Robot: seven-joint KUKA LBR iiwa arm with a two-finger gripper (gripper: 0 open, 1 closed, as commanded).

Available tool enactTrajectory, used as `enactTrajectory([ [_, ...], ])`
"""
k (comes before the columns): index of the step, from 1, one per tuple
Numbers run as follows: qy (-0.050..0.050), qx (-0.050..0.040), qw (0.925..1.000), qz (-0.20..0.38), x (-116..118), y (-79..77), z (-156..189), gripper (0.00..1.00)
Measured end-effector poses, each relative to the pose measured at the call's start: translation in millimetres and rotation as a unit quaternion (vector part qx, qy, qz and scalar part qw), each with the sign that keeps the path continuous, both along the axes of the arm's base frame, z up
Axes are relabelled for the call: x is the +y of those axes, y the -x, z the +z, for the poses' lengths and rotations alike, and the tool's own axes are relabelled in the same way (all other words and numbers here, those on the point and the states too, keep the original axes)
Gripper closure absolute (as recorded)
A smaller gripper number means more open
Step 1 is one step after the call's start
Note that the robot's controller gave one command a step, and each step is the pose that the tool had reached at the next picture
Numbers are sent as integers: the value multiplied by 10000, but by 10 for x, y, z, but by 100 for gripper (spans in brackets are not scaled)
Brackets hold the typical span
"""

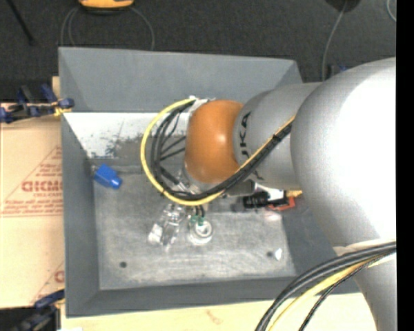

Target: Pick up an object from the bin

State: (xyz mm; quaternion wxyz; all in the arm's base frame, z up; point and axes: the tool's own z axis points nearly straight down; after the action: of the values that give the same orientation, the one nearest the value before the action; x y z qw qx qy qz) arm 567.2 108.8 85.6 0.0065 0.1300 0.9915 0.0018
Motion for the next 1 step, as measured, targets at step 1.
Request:
enactTrajectory([
  [1, -90, 11, 9995, -296, -139, -38, -8, 0],
])
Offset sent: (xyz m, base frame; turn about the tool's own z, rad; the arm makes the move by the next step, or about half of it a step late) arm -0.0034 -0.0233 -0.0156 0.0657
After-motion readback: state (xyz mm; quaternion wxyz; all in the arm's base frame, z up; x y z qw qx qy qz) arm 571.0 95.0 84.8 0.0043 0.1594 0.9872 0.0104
